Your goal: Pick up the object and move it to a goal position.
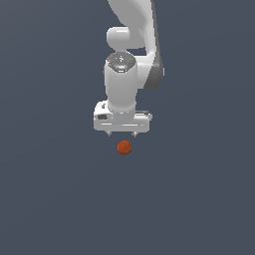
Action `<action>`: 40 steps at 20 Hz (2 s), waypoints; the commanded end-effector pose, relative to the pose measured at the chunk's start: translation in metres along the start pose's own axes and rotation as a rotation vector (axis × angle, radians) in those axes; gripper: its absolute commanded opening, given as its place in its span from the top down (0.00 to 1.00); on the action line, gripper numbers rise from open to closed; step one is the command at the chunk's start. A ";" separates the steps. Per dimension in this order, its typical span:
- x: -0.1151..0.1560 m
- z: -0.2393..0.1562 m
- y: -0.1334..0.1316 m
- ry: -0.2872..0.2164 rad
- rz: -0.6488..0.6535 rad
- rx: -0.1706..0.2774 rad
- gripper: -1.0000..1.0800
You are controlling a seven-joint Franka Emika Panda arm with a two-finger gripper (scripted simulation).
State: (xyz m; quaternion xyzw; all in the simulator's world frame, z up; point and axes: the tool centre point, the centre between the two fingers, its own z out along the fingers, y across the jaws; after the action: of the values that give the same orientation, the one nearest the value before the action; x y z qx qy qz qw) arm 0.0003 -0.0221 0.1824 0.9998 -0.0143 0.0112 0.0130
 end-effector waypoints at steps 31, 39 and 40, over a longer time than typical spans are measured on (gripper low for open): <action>-0.017 0.058 -0.010 -0.022 0.158 0.022 0.04; -0.024 0.083 -0.009 -0.026 0.249 0.023 0.04; -0.025 0.084 -0.009 -0.026 0.253 0.023 0.04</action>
State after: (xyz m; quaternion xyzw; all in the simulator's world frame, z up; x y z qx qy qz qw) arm -0.0218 -0.0142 0.1002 0.9908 -0.1351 -0.0004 0.0001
